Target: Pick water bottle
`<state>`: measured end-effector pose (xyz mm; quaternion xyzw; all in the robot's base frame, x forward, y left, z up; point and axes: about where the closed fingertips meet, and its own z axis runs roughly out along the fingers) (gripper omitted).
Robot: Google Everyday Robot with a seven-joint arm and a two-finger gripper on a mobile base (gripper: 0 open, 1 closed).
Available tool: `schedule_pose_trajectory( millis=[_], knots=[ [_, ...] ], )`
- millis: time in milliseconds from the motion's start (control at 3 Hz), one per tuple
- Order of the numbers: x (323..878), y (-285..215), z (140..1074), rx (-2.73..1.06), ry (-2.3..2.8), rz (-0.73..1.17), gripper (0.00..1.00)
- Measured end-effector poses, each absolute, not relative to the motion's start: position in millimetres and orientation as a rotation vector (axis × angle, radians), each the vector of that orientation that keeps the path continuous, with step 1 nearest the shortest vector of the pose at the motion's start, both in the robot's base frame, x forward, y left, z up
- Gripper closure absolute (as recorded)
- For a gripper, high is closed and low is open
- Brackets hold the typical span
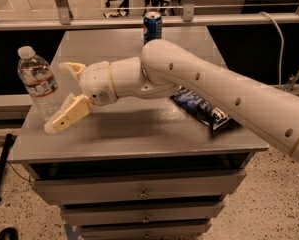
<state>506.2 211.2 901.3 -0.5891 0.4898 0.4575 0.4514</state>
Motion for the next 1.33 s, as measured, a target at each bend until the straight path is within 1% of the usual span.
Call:
schedule_pose_trajectory(
  millis=[333, 667, 1333],
  knots=[
    [513, 238, 901, -1.435, 1.154, 1.141, 0.00],
    [525, 248, 890, -1.423, 1.145, 1.116, 0.18],
    [545, 238, 879, -1.389, 1.180, 1.054, 0.64]
  ],
)
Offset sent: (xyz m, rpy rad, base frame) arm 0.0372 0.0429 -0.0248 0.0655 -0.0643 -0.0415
